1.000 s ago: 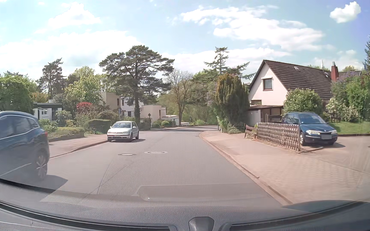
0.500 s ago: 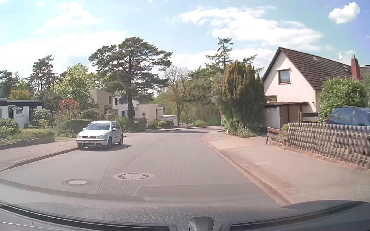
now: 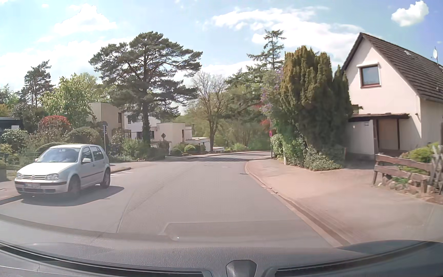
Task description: Follow the waypoints while adhering to traffic rules and regulations
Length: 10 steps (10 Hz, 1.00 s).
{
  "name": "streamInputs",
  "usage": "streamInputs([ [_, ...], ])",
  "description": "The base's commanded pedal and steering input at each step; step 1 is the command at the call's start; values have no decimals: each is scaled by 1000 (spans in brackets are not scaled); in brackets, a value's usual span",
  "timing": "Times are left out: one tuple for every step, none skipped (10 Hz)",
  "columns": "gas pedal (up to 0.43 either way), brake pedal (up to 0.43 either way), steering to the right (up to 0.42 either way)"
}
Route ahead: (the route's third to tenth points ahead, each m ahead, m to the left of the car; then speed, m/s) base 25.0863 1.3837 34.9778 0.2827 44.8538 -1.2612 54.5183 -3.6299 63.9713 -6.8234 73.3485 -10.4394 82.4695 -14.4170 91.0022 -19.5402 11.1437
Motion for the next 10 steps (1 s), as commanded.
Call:
streamInputs([
  [8, 0, 0],
  [8, 0, 0],
  [8, 0, 0],
  [8, 0, 0],
  [8, 0, 0],
  [8, 0, 0],
  [8, 0, 0],
  [8, 0, 0],
  [8, 0, 1],
  [8, 0, 3],
])
